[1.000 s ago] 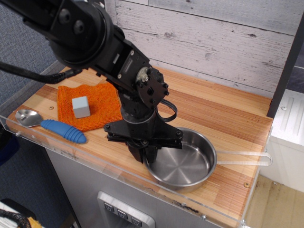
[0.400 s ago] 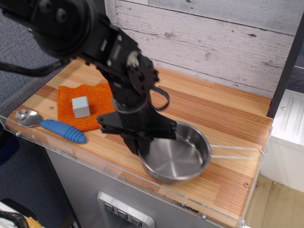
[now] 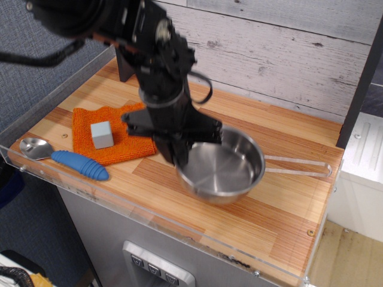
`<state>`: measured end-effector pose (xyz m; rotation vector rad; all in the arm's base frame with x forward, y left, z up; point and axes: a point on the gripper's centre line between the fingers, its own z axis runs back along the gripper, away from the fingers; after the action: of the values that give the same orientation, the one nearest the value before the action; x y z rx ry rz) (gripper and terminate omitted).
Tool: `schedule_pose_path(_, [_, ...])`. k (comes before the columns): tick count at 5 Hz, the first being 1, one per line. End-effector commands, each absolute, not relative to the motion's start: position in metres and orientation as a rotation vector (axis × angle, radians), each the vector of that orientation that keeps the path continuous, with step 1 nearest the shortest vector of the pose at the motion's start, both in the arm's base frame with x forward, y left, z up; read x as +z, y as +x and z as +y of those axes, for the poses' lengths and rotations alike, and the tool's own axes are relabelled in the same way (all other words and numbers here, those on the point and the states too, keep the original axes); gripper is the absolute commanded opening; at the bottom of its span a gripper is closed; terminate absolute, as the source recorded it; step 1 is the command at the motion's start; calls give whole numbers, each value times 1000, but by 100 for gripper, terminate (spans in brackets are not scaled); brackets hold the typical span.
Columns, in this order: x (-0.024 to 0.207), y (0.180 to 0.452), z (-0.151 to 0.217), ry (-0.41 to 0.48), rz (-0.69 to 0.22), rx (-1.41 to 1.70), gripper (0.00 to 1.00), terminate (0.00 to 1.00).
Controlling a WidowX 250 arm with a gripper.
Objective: Move metal pot to upper middle of table
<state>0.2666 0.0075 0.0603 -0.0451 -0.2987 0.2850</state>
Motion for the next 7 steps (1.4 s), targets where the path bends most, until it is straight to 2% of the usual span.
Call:
schedule_pose_path(1, [98, 298, 8, -77, -390, 207, 0, 0])
schedule_pose_path(3, [114, 341, 17, -117, -409, 190, 0, 0])
schedule_pose_path(4, [115, 347, 33, -117, -404, 206, 0, 0])
schedule_pose_path(5, [109, 349, 47, -101, -375, 200, 0, 0])
schedule_pose_path(7, [82, 356, 57, -117, -320, 189, 0, 0])
